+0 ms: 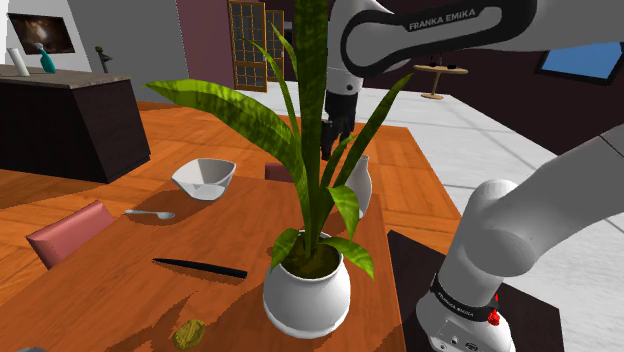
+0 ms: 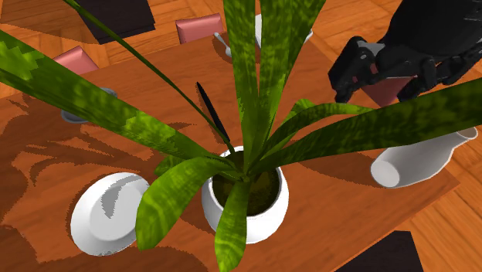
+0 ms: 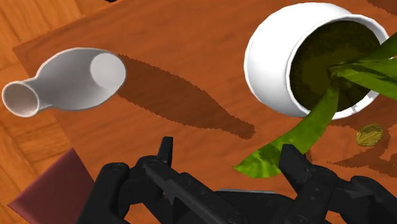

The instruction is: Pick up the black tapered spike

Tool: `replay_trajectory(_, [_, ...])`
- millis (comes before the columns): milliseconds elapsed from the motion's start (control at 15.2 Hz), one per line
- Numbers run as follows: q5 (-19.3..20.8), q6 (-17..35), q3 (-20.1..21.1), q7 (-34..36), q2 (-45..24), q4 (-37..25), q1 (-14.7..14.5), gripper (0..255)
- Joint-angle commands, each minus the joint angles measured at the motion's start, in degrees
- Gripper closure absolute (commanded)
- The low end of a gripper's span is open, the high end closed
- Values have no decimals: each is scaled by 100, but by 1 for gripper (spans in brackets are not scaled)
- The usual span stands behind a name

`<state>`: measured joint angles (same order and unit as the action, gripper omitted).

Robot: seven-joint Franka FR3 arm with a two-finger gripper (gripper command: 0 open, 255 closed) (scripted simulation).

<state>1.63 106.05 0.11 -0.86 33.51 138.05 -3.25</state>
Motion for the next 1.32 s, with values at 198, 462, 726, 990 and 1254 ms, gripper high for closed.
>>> replay_trajectory(198, [-94, 693, 212, 59, -947, -172, -198, 0])
replay_trajectory(462, [-126, 1146, 389, 118, -1732, -438, -340, 0])
replay_trajectory(726, [-107, 1522, 562, 190, -2538, -799, -469, 0])
replay_trajectory(990, [-29, 1814, 719, 278, -3354, -1251, -600, 0])
replay_trajectory(1254, [98, 2017, 846, 377, -4176, -1794, -748, 0])
